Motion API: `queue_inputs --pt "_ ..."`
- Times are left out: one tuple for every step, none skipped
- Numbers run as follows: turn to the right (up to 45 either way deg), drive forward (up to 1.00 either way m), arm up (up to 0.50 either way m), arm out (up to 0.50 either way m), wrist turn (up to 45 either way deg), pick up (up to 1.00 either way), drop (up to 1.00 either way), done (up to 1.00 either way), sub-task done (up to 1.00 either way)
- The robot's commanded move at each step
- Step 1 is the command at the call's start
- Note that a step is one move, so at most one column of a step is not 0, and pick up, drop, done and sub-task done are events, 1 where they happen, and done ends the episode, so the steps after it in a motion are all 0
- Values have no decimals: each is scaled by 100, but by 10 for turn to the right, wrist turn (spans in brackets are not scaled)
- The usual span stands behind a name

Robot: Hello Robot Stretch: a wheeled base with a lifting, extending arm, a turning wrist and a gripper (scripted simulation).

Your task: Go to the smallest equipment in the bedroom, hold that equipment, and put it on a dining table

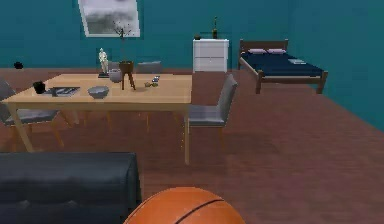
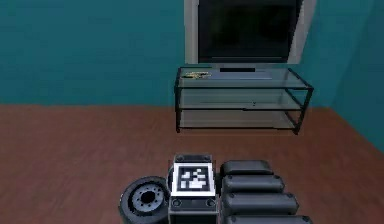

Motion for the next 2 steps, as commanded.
queue_inputs --pt "0 95 0 0 0 0 0 0 0" --pt "-240 0 0 0 0 0 0 0 0"
